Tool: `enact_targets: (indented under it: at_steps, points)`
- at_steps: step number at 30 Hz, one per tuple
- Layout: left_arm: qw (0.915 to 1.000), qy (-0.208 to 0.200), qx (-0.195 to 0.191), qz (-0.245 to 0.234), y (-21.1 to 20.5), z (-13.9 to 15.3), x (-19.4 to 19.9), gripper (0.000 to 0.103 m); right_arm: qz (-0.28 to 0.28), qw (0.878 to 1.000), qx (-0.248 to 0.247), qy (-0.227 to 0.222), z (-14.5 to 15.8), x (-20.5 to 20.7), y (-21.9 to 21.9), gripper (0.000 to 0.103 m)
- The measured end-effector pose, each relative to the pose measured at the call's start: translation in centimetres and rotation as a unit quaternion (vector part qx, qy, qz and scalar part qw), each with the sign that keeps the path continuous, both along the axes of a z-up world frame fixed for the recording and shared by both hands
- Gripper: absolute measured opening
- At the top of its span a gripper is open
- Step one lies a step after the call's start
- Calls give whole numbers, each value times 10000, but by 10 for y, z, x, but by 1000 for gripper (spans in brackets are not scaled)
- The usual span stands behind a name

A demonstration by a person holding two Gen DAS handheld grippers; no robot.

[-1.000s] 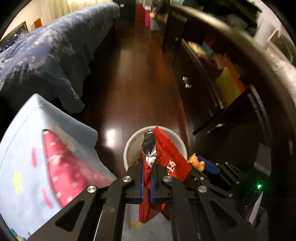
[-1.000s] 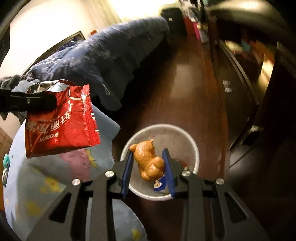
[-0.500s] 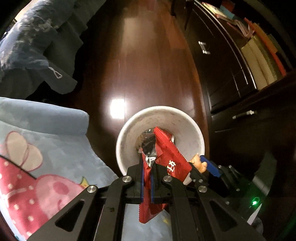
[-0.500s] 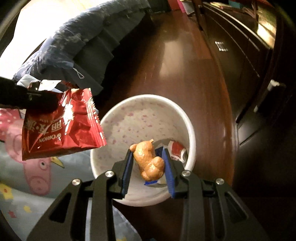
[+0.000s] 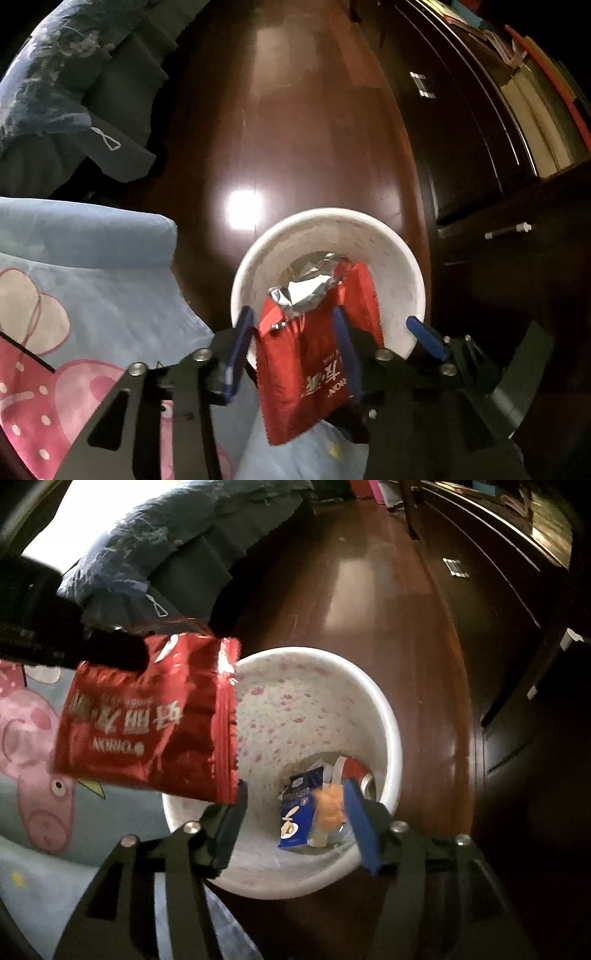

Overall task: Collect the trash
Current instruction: 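Carry both items over the white bin and open both tools to drop them, then move both open tools back over the table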

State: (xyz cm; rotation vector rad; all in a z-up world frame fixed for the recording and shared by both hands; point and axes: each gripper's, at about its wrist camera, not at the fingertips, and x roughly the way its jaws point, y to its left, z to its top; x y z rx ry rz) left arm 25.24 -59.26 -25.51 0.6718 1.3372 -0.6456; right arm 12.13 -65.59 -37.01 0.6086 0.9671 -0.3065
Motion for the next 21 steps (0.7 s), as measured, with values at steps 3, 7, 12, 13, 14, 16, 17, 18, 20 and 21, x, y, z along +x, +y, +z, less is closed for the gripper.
enact_targets:
  at_steps: [3, 7, 12, 13, 14, 16, 17, 18, 20, 21]
  points:
    - [9998, -165, -72, 117, 1, 6, 4, 71, 91, 9998, -196, -44, 4, -1, 4, 80]
    - [9995, -219, -107, 195, 0, 10, 7, 86, 205, 9992, -311, -145, 9, -1, 11, 91]
    - [9982, -249, -315, 449, 5, 18, 15, 92, 278, 9986, -392, -213, 14, -2, 14, 99]
    - [9980, -250, -342, 478, 5, 19, 15, 93, 268, 9987, -391, -210, 14, -2, 13, 99]
    - [9977, -252, -373, 505, 6, 20, 16, 94, 250, 9987, -394, -201, 14, -2, 13, 100]
    - [9973, -259, -411, 544, 8, 23, 17, 94, 218, 9989, -377, -168, 15, -2, 15, 100]
    - [9972, -252, -417, 562, 9, 24, 17, 94, 195, 9990, -377, -149, 16, -3, 16, 100]
    - [9970, -234, -442, 590, 11, 25, 17, 94, 148, 9990, -393, -124, 18, -4, 14, 100]
    - [9965, -204, -508, 636, 15, 30, 16, 94, 83, 9992, -375, -145, 24, -6, 13, 100]
    - [9961, -202, -558, 657, 17, 35, 15, 94, 43, 9993, -337, -184, 30, -9, 12, 100]
